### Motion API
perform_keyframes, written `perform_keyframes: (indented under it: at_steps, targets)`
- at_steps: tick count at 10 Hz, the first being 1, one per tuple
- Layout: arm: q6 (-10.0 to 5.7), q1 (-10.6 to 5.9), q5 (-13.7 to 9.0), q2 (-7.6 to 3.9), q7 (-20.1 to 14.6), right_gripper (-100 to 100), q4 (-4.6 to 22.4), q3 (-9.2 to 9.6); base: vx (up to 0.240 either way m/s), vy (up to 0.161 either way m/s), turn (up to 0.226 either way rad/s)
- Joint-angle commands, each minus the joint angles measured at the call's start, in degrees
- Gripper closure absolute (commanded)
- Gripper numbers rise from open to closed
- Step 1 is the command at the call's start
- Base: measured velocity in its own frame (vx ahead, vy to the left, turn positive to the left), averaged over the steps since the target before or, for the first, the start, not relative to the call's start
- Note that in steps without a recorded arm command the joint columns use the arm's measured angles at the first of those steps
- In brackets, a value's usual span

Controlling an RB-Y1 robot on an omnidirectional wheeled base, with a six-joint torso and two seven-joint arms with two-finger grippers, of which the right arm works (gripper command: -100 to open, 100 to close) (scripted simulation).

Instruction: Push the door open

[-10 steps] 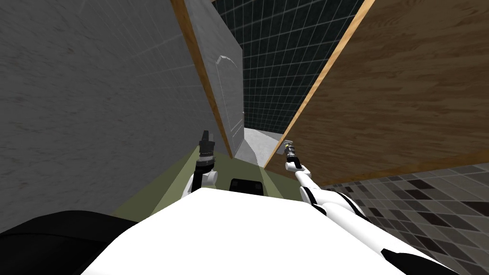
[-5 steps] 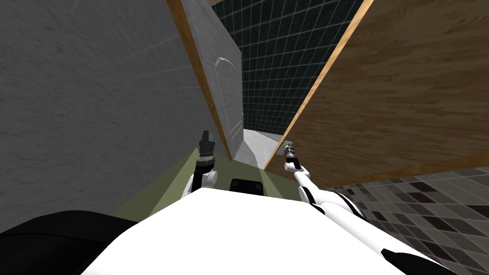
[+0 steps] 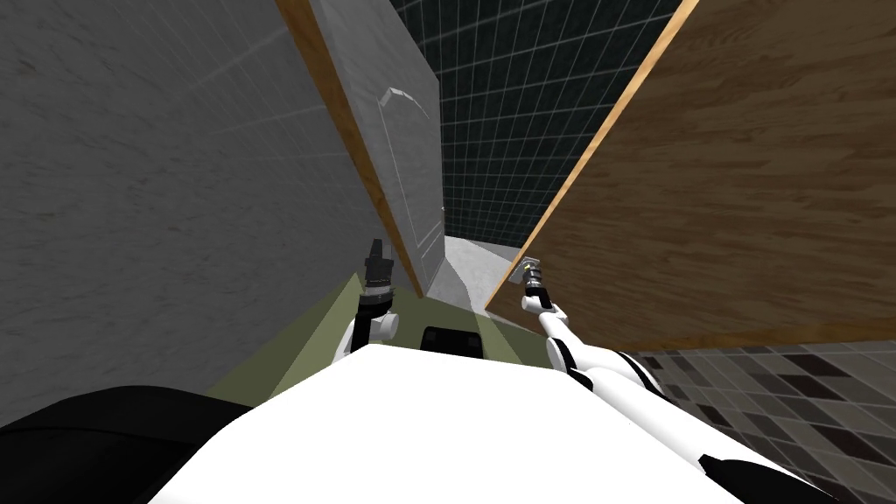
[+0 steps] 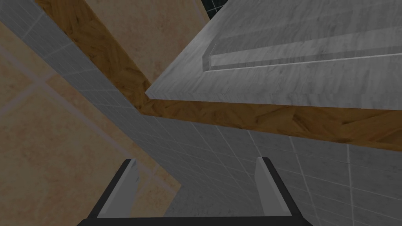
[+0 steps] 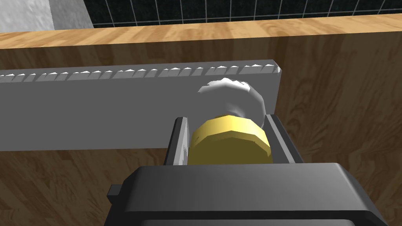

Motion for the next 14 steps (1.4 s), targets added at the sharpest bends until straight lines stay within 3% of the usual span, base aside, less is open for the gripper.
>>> perform_keyframes:
  at_steps: [1,4,7,10,14]
  targets:
    - [-0.11,-0.51,-0.62,-0.08,1.79,100,0.43,-1.77,0.225,0.013,-0.081]
    - [-0.17,-0.77,-0.92,0.12,2.68,100,0.77,-2.62,0.130,0.000,-0.034]
    - [-0.35,-1.60,-1.87,0.77,5.49,100,1.83,-5.27,0.159,0.009,-0.061]
    - [-0.35,-1.60,-1.87,0.77,5.49,100,1.83,-5.27,0.042,-0.003,0.002]
    - [-0.61,-2.74,-3.19,1.66,9.40,100,3.32,-8.96,0.146,0.017,-0.072]
